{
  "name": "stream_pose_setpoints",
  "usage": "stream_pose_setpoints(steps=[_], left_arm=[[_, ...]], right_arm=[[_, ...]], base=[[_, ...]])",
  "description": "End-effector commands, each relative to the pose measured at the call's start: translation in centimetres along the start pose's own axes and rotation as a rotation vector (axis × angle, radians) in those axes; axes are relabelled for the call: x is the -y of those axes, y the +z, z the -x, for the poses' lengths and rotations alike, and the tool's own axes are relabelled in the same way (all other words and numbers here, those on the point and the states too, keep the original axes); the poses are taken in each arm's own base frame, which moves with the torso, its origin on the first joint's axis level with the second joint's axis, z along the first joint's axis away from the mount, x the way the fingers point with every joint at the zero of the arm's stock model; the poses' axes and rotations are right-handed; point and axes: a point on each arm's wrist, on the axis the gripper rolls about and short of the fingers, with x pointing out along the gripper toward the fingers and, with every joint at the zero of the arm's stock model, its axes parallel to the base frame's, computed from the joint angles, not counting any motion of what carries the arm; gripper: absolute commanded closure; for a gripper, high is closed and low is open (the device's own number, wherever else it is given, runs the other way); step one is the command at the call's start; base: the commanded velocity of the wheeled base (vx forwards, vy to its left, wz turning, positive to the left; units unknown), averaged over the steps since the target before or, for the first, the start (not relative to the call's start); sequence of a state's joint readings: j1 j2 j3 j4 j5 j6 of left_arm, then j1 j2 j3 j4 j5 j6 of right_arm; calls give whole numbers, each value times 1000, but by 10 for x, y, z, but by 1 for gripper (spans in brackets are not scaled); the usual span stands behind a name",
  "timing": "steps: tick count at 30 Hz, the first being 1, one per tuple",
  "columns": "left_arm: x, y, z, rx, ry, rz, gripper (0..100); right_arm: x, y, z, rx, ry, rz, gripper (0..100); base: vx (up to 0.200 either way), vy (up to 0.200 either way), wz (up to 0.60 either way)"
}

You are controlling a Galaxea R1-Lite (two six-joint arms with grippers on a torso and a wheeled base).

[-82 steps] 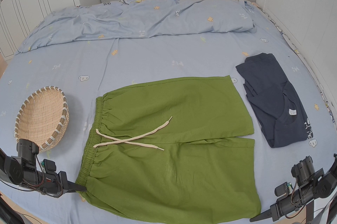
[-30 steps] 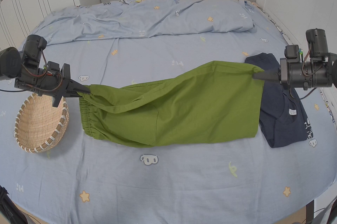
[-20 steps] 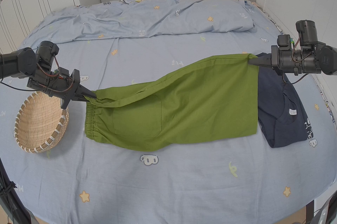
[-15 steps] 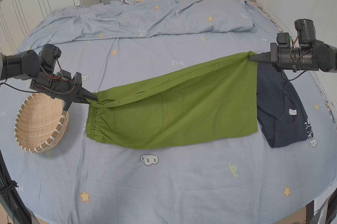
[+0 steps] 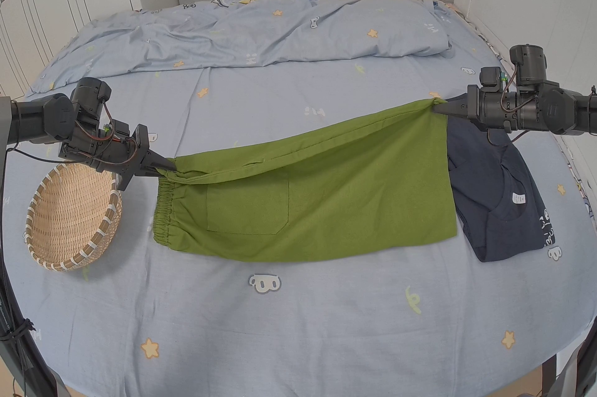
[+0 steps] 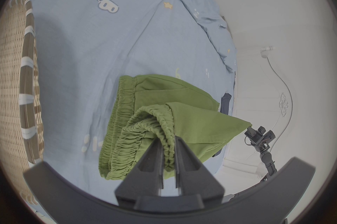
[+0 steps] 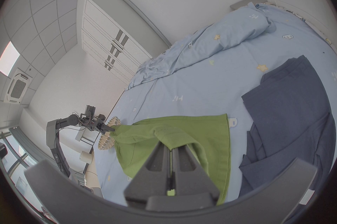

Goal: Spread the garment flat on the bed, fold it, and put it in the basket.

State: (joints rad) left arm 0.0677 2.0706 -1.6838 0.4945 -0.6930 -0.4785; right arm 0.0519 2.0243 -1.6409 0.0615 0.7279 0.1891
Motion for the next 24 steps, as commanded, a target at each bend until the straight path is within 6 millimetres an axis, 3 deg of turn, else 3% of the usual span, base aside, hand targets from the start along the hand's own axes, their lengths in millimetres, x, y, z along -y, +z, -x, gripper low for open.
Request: stream_pose_setpoints(steps=[1,24], left_arm=[[-1,2,0,10,-3,-1,100],[-7,8,-1,41,-11,-9,100]], right_arm=[[9,-7,-9,-9,-2,-8,100],[29,-16,-20,118,-8,82,100]], base=[[0,0,0],[0,0,0]])
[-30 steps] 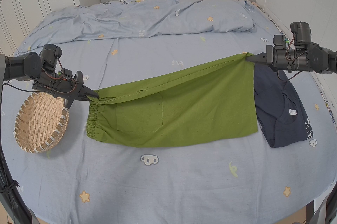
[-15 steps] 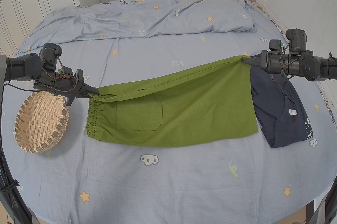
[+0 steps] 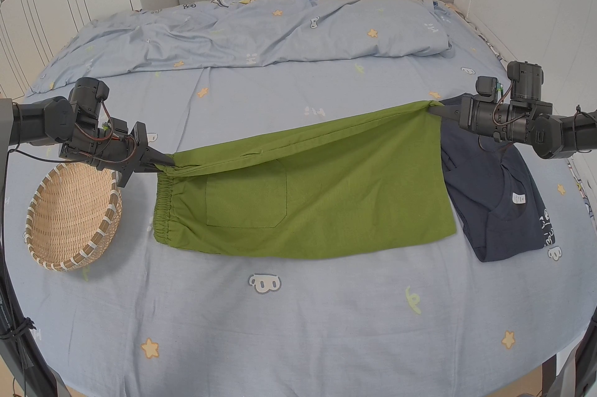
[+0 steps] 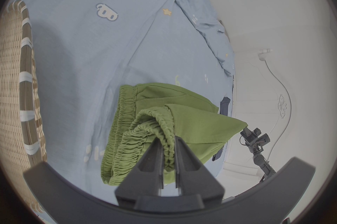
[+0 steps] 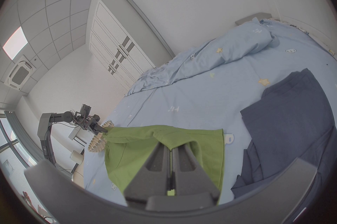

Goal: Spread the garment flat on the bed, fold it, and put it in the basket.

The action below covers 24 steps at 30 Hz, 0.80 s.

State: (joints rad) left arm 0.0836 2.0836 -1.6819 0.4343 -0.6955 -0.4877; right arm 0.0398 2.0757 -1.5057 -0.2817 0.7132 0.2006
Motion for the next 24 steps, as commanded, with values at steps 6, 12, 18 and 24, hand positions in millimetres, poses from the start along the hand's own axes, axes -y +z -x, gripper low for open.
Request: stream_pose_setpoints(steps=[6,12,18,24], left_arm=[[-3,0,-4,-6,5,4,100],[-1,-1,-5,-10,2,1,0],[3,-5,-5,-21,-1,-2,0],[6,-15,-7,-48,-2,-11,0]], right_arm=[[8,-9,-8,-17,-19,-12,100],[5,-13,-12,-32,-5,-14,0],[3,-16,-14,-41,-1,-22,0],[1,-21,-13,-56,-2,-32,0]], base=[[0,0,0],[0,0,0],[0,0,0],[0,0,0]])
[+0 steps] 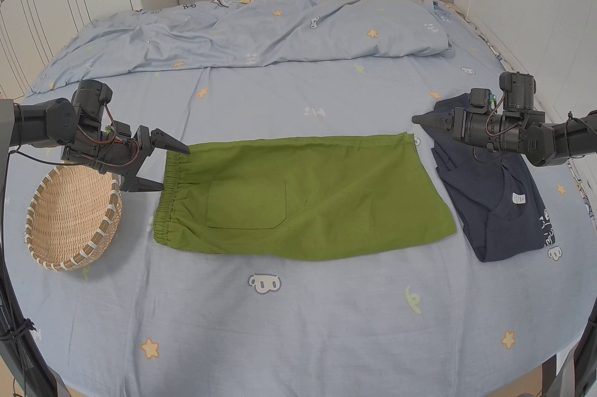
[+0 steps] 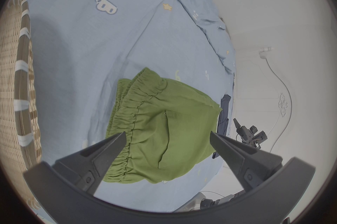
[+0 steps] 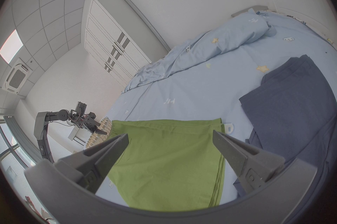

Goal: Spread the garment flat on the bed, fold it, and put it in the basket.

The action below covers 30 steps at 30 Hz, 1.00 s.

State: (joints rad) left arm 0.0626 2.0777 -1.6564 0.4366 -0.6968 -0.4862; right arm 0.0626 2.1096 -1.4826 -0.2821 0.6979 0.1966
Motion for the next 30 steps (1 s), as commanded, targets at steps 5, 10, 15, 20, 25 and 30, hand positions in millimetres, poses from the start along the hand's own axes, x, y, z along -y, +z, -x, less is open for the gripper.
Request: stream_pose_setpoints(steps=[5,10,15,20,25,30], left_arm=[[-16,-16,-4,-56,24,-37,0],[-35,-25,-13,-69,41,-160,0],[-43,-27,-18,-52,38,-170,0],[-48,-28,-18,-51,41,-169,0],[-54,-28,-22,-58,46,-161,0],[-64,-27,-35,-54,43,-157,0]], right_arm=[[-7,-6,9,-20,-4,-21,0],[-21,-8,32,-24,-15,-37,0],[-40,-12,56,-25,-17,-81,0],[-50,-25,66,-48,-13,-100,0],[-50,-32,65,-63,-12,-102,0],[-49,-33,63,-60,-9,-97,0]], base=[[0,0,0],[0,0,0],[0,0,0],[0,0,0],[0,0,0],[0,0,0]])
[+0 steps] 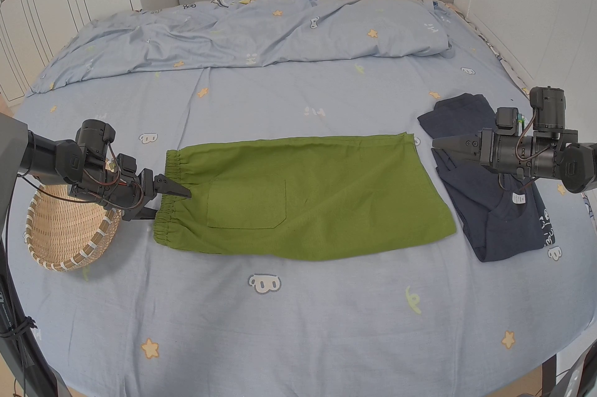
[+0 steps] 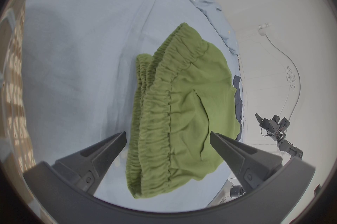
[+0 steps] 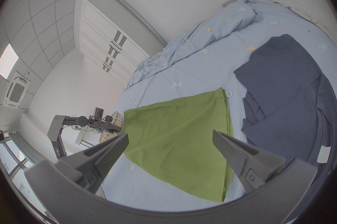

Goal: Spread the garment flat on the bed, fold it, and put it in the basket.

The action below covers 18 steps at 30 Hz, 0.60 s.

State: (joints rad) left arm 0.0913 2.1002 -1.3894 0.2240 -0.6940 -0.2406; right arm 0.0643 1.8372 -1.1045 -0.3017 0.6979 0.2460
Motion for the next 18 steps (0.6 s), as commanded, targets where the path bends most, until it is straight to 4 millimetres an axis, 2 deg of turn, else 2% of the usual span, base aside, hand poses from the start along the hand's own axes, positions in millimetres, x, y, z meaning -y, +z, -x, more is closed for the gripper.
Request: stream_pose_setpoints(steps=[1,11,15,18], left_arm=[[-13,-4,-14,-18,6,22,0],[-19,-2,-22,16,-16,61,0],[-23,-2,-34,45,-58,114,0],[-24,-3,-36,59,-103,133,0]], right_arm=[[-3,0,2,4,4,6,0],[-4,1,2,10,6,10,0],[-3,1,2,11,4,8,0],[-3,1,2,11,4,9,0]], base=[[0,0,0],[0,0,0],[0,0,0],[0,0,0]])
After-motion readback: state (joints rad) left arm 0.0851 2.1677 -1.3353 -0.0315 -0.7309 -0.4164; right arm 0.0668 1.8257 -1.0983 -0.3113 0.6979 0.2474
